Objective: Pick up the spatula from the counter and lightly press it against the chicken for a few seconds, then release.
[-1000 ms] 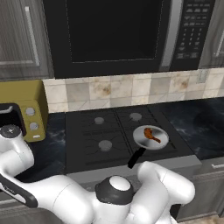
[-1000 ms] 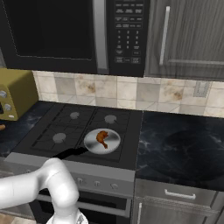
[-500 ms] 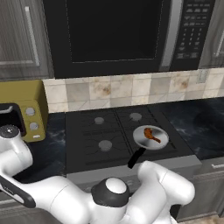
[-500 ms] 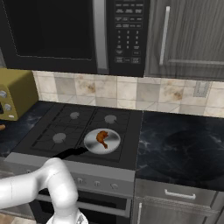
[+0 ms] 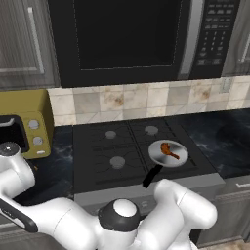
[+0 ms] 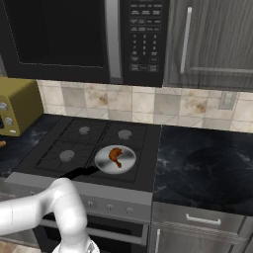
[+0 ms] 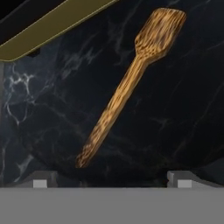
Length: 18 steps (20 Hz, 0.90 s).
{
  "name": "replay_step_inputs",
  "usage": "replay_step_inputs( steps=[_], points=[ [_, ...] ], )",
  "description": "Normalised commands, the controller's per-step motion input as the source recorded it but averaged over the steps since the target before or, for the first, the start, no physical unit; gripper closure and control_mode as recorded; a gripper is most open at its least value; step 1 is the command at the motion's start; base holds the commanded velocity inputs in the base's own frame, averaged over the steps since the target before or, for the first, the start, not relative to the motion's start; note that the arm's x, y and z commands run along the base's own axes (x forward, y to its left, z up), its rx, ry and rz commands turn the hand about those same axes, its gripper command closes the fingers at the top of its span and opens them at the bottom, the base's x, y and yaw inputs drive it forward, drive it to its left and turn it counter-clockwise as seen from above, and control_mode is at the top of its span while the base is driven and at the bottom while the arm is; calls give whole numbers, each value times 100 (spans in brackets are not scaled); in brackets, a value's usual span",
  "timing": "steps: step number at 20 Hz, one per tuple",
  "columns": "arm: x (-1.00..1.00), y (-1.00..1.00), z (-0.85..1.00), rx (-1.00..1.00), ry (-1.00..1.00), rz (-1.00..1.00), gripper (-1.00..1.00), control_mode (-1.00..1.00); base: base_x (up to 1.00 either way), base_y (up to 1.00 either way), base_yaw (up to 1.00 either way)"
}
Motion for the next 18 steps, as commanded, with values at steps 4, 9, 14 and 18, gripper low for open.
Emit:
replay_step_inputs(
  steps=[4, 9, 14, 18],
  points=[
    [12, 6, -11, 0, 4, -4, -100, -100, 0, 0, 0],
    [13, 9, -12, 0, 4, -4, -100, -100, 0, 0, 0],
    [12, 13, -14, -1, 4, -4, -100, -100, 0, 0, 0],
    [10, 12, -13, -1, 3, -4, -100, -100, 0, 0, 0]
  ],
)
